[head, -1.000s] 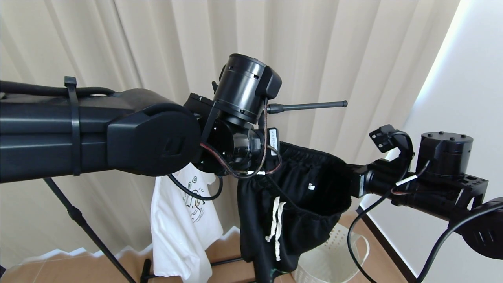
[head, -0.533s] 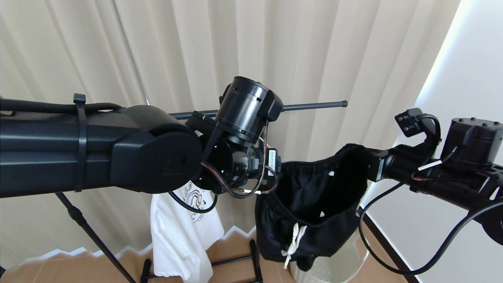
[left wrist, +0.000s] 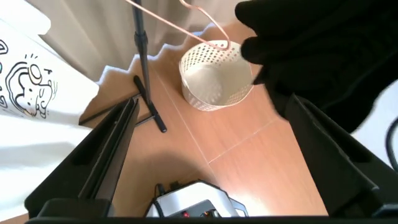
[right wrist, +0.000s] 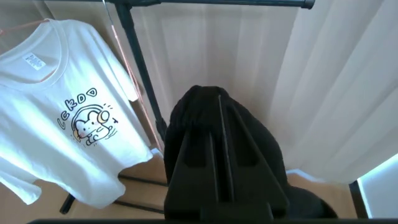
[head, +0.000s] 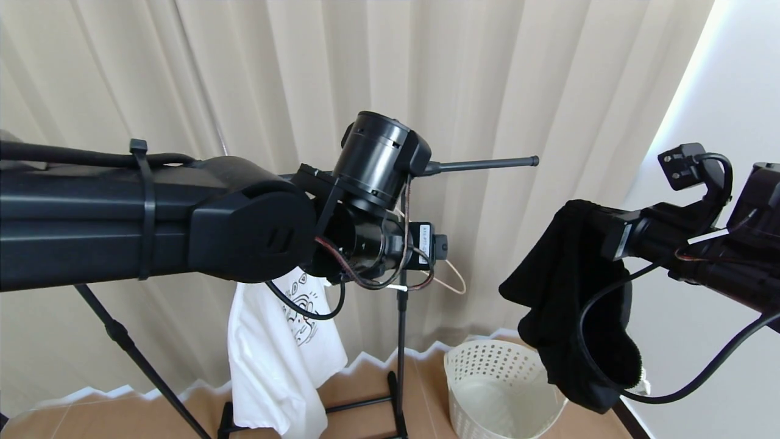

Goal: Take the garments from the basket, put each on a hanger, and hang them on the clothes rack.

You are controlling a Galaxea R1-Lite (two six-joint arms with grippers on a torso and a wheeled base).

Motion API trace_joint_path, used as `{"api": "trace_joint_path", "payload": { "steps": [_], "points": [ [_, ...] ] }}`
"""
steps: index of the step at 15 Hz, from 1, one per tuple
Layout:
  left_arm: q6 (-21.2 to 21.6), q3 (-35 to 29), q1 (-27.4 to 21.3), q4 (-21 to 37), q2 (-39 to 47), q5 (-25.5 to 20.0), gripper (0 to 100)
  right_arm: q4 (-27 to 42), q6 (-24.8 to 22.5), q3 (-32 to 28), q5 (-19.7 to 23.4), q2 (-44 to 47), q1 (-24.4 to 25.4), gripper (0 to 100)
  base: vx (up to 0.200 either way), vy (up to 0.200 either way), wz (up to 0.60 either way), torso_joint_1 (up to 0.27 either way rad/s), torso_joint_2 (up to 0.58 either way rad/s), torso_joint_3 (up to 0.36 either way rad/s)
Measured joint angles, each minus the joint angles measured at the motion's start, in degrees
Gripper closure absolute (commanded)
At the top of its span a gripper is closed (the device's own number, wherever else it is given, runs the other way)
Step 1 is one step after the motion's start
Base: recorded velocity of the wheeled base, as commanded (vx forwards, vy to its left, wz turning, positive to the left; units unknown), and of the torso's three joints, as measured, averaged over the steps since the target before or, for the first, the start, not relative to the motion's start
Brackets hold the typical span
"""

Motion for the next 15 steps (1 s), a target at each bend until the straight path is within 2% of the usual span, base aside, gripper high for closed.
{"api": "trace_joint_path", "payload": {
  "steps": [6, 9, 12, 15],
  "points": [
    [0.2, -8.9, 3.1, 0.9, 7.9, 1.9, 0, -0.2, 0.0, -1.2, 0.0, 1.1, -2.0, 100, 0.000, 0.000, 0.00, 0.000, 0.00, 0.000],
    [0.7, -15.7, 3.1, 6.6, 12.4, 4.5, 0, -0.3, 0.0, -1.2, 0.0, 1.2, -2.0, 100, 0.000, 0.000, 0.00, 0.000, 0.00, 0.000],
    [0.9, -17.5, 2.5, 6.9, 14.3, 5.1, 0, -0.3, 0.0, -1.1, 0.0, 1.2, -2.0, 100, 0.000, 0.000, 0.00, 0.000, 0.00, 0.000],
    [0.8, -17.3, 2.3, 7.1, 14.8, 6.5, 0, 0.0, 0.0, -0.8, 0.0, 1.1, -2.0, 100, 0.000, -0.200, 0.00, -0.001, 0.00, 0.004]
  ]
}}
